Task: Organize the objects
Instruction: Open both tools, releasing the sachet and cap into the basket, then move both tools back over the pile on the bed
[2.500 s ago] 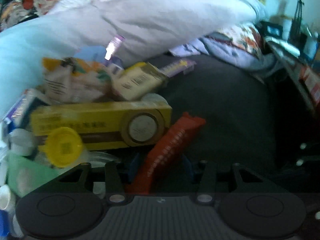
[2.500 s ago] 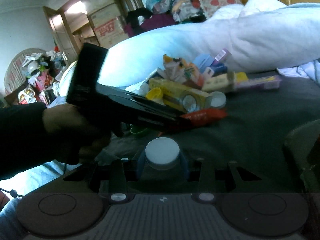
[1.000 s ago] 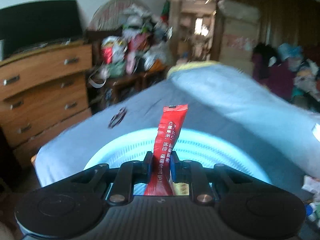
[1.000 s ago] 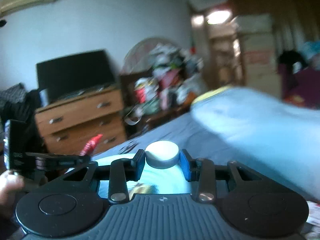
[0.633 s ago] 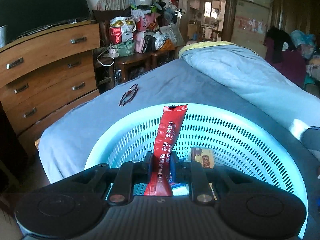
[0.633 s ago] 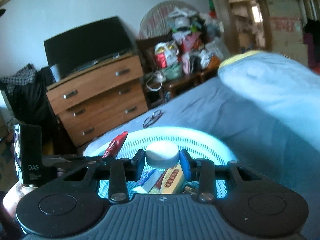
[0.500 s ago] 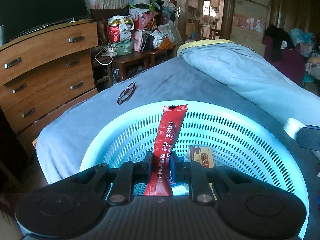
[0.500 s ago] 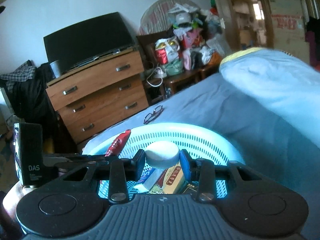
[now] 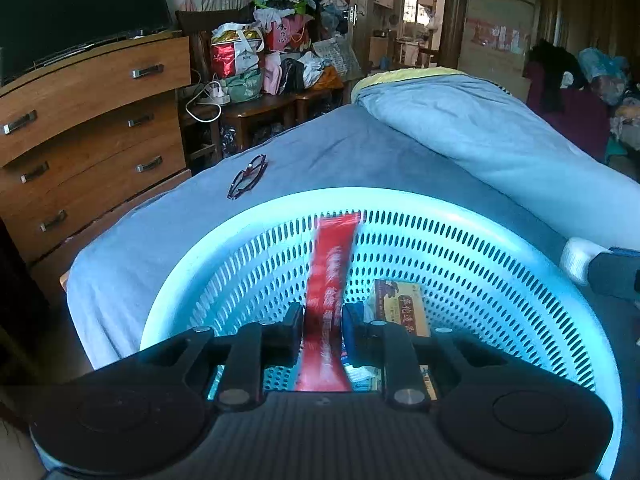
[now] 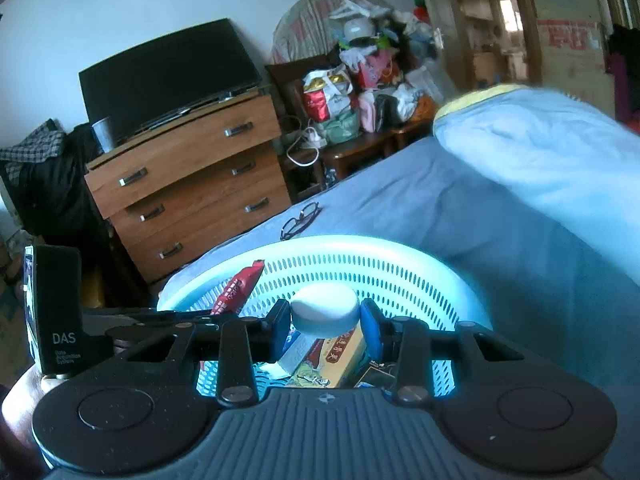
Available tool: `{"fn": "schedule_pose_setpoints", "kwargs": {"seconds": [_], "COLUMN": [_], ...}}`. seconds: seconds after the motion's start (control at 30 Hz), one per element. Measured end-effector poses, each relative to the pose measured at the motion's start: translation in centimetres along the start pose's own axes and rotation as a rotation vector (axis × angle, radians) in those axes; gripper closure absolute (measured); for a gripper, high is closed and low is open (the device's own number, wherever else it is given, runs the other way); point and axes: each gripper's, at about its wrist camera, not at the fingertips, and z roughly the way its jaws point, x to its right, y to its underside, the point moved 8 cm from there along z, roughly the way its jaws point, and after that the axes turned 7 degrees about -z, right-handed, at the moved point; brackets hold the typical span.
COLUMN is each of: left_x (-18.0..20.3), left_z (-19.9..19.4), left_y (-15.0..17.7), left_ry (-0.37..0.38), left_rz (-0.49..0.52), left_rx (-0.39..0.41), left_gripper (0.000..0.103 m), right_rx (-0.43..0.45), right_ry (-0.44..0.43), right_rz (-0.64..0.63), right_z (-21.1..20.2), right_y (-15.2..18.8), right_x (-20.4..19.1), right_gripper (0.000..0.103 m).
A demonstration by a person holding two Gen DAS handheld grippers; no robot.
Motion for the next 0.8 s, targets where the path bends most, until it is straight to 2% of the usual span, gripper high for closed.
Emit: {"fn": "schedule_pose_setpoints", "kwargs": {"seconds": [0.07, 0.2, 0.3, 0.37, 0.4, 0.47, 0.5, 0.57, 0.6, 0.67, 0.73, 0.8], "left_x": [0.0, 0.1, 0.4, 0.8, 1.0, 1.7, 2.0, 2.5, 2.9, 4.8, 7.5, 10.6], "left_z": [-0.1, -0.5, -1.3, -2.4, -3.3, -5.8, -7.2, -10.0, -11.3, -14.2, -17.4, -19.4], "left_y": [-0.1, -0.2, -0.4, -0.9, -1.2, -1.9, -2.2, -2.7, -2.9, -3.0, -2.7, -2.0], "left_ry": [-0.008, -0.019, -0.043, -0.064, -0.07, -0.065, -0.055, -0.034, -0.014, 0.041, 0.114, 0.208], "left_rz": [0.002, 0.01, 0.022, 0.042, 0.053, 0.05, 0.032, -0.017, -0.035, -0.021, 0.026, 0.085], "left_rx": [0.006, 0.02, 0.057, 0.14, 0.195, 0.338, 0.412, 0.545, 0.59, 0.666, 0.75, 0.768], "left_gripper": [0.072, 0.057, 0.038, 0.021, 0.018, 0.015, 0.014, 0.005, 0.004, 0.003, 0.0, 0.0], "right_rx": [0.009, 0.021, 0.052, 0.098, 0.136, 0.235, 0.296, 0.431, 0.498, 0.567, 0.604, 0.617], "right_ry": [0.003, 0.0, -0.012, -0.021, -0.021, 0.001, 0.028, 0.096, 0.153, 0.253, 0.346, 0.45], "right_rz": [0.005, 0.015, 0.021, 0.017, 0.001, -0.043, -0.067, -0.115, -0.146, -0.17, -0.141, -0.103], "right_z": [-0.1, -0.5, -1.4, -2.8, -3.9, -6.9, -8.9, -13.6, -16.2, -20.1, -23.5, -26.1], "right_y": [0.0, -0.1, -0.2, -0.6, -0.8, -1.3, -1.5, -1.5, -1.1, 0.1, 2.3, 5.5], "right_x": [0.1, 0.3, 0.1, -0.3, -0.6, -1.2, -1.5, -1.8, -1.8, -1.5, -0.5, 1.1], "right_gripper": [0.048, 0.047, 0.043, 0.04, 0.038, 0.022, 0.018, 0.0, 0.0, 0.0, 0.0, 0.0]}}
